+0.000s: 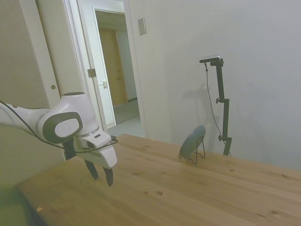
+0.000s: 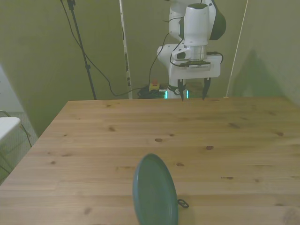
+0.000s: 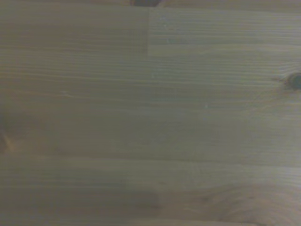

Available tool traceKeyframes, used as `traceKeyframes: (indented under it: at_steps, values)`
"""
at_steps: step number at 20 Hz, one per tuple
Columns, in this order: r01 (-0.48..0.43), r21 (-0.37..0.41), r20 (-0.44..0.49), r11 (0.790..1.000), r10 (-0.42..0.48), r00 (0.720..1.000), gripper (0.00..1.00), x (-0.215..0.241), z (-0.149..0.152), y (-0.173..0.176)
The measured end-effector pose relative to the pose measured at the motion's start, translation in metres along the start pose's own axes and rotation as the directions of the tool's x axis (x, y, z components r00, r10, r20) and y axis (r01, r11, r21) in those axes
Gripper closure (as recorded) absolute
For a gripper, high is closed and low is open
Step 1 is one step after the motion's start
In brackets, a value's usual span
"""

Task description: Unload the plate

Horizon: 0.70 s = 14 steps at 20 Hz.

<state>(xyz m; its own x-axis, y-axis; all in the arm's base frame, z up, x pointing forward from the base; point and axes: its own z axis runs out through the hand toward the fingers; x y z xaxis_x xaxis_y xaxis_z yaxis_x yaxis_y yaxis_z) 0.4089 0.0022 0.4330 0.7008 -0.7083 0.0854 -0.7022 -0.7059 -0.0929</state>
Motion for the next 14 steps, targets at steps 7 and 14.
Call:
traceKeyframes:
  at_steps: [7, 14]
  values:
    - [-0.045, 0.006, -0.007, 0.999, 0.045, 0.999, 0.00, 0.008, -0.005, 0.002]
    - [-0.204, 0.070, -0.049, 0.976, 0.208, 0.977, 0.00, 0.103, -0.040, 0.013]
